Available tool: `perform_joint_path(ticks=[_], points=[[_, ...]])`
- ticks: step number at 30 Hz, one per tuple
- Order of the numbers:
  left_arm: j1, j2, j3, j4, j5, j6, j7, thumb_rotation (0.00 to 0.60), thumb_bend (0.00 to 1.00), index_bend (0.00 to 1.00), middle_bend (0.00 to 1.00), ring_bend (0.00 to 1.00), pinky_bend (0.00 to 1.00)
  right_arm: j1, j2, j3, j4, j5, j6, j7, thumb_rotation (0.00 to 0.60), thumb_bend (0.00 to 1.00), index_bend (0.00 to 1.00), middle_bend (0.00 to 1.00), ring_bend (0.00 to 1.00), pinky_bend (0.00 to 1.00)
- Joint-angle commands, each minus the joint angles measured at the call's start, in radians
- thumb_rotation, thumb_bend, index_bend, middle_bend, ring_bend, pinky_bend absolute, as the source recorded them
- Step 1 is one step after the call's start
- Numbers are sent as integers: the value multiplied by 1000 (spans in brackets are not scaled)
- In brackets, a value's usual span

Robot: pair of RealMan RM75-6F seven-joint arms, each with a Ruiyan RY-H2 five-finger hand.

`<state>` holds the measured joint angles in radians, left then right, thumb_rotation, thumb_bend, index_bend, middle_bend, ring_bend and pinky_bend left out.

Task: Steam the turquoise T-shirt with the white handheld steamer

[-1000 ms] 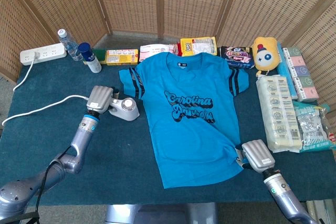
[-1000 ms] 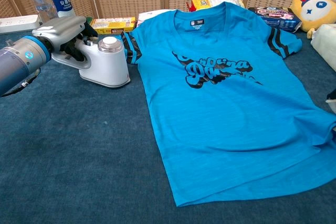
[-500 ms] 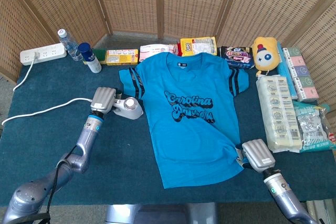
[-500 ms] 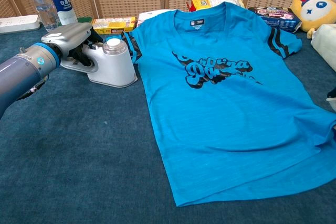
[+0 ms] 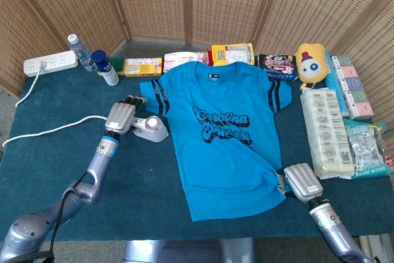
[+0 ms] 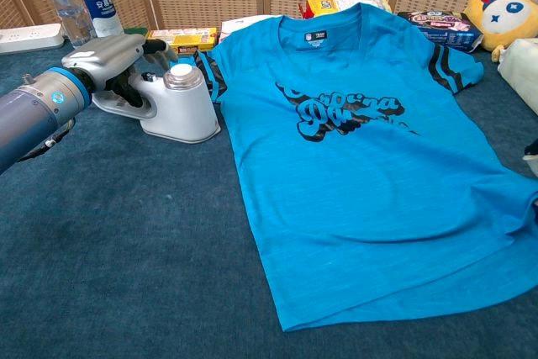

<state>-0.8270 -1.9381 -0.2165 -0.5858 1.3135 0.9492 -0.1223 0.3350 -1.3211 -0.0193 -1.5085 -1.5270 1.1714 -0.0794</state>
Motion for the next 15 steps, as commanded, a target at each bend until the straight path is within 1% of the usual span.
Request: perform_joint_path(ticks=[1,3,5,7,9,15], points=[[0,4,-4,-4,-1,4,1,600,278,106,185,121,303,1,0,1,0,-1,0,1,600,398,740,691,745,881],[2,7,-6,-11,-3,6,2,600,272,41,144,82,273,1,-1,2,1,-1,1,2,600,398,740,691,745,881],[6,13,-4,-22,0,11,5,600,266,7,100,35,236,2,-3,2,2,-1,1,2,600,398,740,691,746,880],[15,21,2,-38,5,23,4,600,263,0,49,3,194,3,-5,2,5,-1,-1,4,600,398,740,691,746,881],[26,28,9,-52,13,40,3,600,263,0,13,0,165,4,-8,2,7,-2,-2,5,600,398,740,691,746,881],[55,38,19,-73,27,85,-7,600,262,0,0,0,150,7,-14,2,13,-6,-3,9,600,398,740,691,746,882]])
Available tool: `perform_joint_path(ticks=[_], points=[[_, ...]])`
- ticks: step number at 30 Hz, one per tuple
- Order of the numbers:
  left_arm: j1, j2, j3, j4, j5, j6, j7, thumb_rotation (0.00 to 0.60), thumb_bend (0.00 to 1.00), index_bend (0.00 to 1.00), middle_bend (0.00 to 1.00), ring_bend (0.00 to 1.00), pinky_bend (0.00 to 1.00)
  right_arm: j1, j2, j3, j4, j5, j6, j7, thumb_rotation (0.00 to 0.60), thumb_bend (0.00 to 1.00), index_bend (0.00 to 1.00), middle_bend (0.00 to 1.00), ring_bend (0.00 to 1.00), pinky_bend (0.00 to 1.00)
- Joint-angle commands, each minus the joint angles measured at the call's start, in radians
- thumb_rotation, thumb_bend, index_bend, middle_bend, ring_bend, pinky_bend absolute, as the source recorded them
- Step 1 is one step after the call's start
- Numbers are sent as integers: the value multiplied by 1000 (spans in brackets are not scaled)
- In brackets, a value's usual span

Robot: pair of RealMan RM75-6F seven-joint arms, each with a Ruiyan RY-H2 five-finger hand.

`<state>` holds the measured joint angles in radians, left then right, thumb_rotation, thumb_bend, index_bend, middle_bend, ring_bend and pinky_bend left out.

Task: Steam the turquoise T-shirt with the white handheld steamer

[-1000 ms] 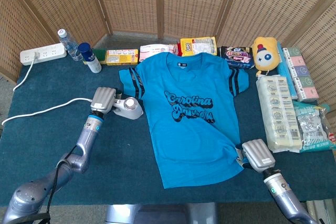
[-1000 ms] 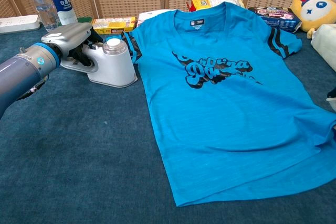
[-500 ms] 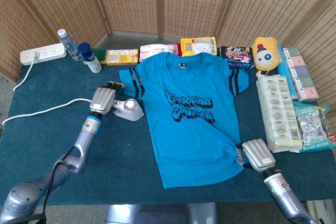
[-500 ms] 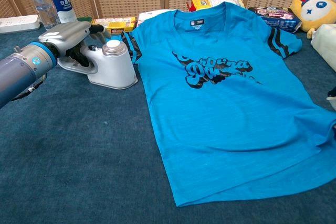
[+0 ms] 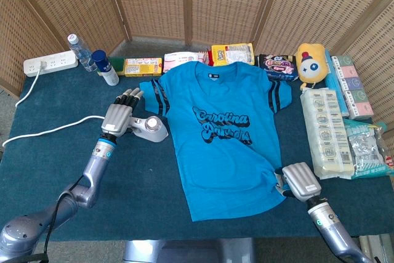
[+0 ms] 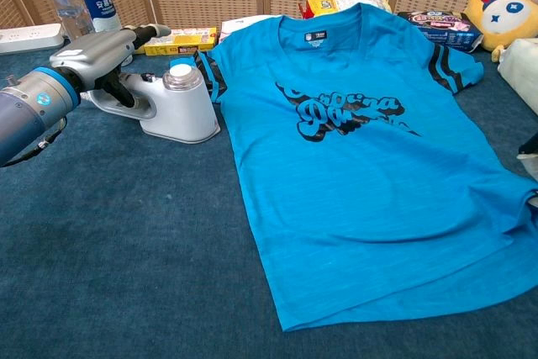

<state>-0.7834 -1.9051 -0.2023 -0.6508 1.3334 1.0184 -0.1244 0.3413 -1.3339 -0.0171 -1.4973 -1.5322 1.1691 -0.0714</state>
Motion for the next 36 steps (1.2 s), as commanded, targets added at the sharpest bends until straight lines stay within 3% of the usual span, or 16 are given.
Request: perform_joint_path(ticks=[1,10,16,25,30,33,36], points=[[15,7,7,-10,9,21,-6,600,262,0,0,0,150,1,-3,0,3,-1,-1,2,600,398,740,691,746,881],[53,51,25,-82,42,91,-28,600,262,0,0,0,146,5,-5,1,1,-4,-1,1,600,398,740,691,746,881],[97,147,39,-254,40,100,-11,600,262,0,0,0,137,4,2,-2,-11,12,-14,-5,600,395,722,684,728,863],[192,356,58,-619,44,182,50,600,263,0,0,0,137,1,36,-13,-61,38,-39,-54,600,385,446,496,559,653],[237,442,68,-756,39,216,66,600,263,0,0,0,137,0,61,-20,-94,50,-54,-66,600,378,280,368,422,477],[295,555,99,-901,31,240,78,600,263,0,0,0,137,-7,87,-28,-134,67,-62,-84,600,362,196,316,345,399],[325,629,121,-980,15,236,100,600,262,0,0,0,137,-13,100,-28,-153,76,-56,-94,600,329,130,267,290,351]])
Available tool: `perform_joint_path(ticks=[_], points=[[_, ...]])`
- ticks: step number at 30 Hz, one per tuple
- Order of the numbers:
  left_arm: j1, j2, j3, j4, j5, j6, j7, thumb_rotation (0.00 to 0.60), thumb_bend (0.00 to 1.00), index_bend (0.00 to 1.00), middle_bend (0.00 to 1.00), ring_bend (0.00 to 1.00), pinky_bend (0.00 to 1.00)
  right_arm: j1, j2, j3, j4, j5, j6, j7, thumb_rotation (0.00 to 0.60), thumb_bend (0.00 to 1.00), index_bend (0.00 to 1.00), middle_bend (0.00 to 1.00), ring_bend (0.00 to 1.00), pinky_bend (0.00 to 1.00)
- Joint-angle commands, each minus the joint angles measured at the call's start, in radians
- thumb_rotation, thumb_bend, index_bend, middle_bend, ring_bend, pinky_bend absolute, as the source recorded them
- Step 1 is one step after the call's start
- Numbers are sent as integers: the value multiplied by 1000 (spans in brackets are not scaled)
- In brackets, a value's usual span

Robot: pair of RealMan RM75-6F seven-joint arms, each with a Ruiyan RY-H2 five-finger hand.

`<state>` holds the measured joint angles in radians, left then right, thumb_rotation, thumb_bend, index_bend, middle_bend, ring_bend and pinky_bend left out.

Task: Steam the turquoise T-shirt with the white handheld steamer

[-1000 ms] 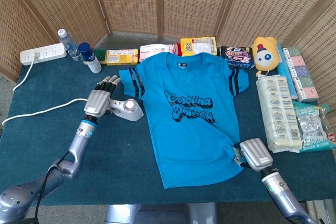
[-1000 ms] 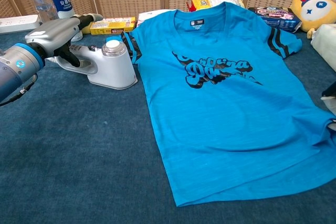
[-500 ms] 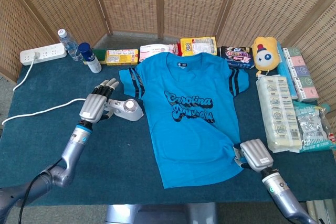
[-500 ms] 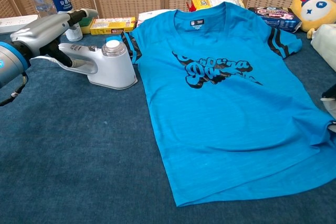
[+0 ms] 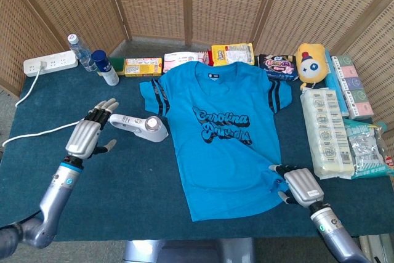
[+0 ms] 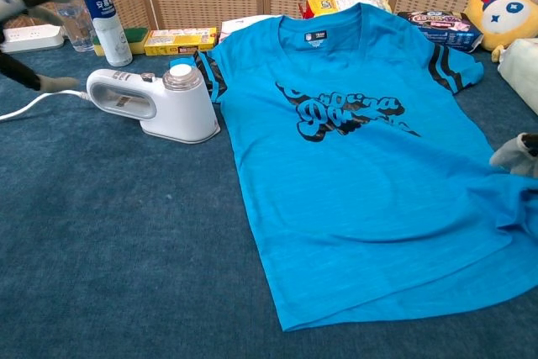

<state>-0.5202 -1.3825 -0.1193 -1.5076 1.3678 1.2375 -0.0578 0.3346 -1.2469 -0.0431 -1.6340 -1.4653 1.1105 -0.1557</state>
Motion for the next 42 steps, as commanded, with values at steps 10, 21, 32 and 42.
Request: perform_joint_path(ticks=[10,21,32,42], points=[[177,333,134,-316,-22,38,70,600,262,0,0,0,136,-66,46,-7,-46,-18,109,31,600,307,102,239,269,334],[357,395,199,-268,58,213,-66,600,262,0,0,0,137,-156,78,25,-69,-56,307,46,600,307,216,291,312,374],[484,413,232,-238,115,335,-121,600,269,13,39,0,143,-223,86,46,-59,-46,404,38,600,309,397,416,432,487],[523,444,240,-259,136,337,-150,600,273,40,56,0,147,-254,88,48,-47,-56,429,58,600,308,439,449,468,485]])
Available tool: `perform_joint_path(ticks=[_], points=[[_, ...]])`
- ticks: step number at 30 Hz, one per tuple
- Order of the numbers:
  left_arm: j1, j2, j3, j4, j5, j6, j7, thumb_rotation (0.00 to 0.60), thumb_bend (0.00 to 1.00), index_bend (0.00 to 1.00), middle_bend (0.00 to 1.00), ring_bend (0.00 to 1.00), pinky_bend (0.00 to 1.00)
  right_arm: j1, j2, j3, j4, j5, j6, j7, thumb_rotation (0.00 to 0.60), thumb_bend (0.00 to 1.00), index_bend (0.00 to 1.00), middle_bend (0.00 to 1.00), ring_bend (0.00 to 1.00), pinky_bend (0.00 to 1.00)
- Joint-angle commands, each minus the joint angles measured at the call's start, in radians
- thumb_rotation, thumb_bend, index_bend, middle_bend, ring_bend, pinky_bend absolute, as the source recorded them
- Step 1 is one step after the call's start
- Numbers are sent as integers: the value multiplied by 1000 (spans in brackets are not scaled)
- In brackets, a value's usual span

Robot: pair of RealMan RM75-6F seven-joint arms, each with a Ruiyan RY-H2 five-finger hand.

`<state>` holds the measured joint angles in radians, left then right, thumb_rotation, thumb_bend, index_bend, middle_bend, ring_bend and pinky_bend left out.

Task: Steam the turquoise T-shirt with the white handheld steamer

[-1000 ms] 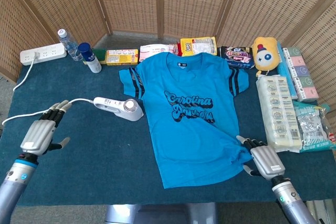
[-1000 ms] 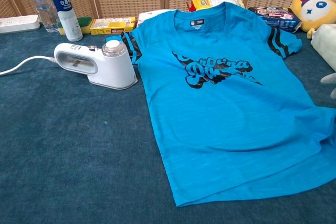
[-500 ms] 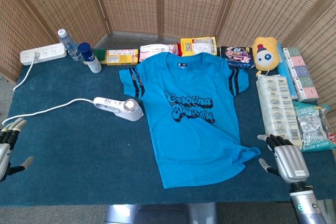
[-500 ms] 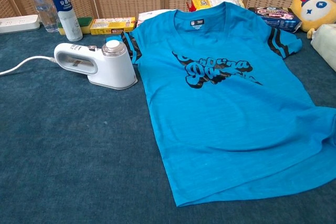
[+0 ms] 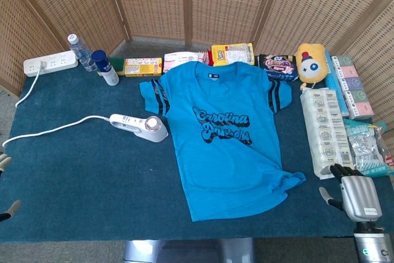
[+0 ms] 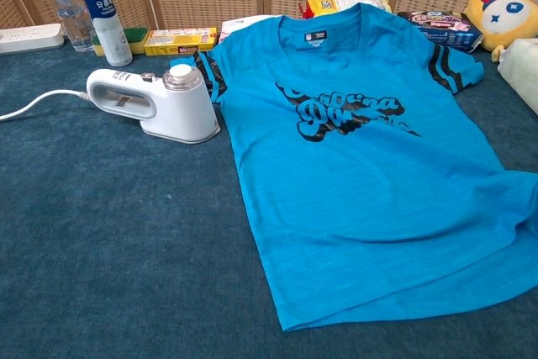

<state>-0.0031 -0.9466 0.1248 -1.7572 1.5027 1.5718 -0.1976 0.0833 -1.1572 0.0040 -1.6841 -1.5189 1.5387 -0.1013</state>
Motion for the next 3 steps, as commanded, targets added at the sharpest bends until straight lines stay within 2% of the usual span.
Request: perform_joint_path(ticks=[1,3], points=[[8,12,-8,-14,2,6,-11,600,273,40,57,0,147,-4,-3,2,5,-2,0,7,600,308,440,449,468,483],[11,16,-11,-19,6,5,-8,600,274,40,59,0,147,-4,-5,4,8,-2,-4,11,600,308,444,449,467,481]])
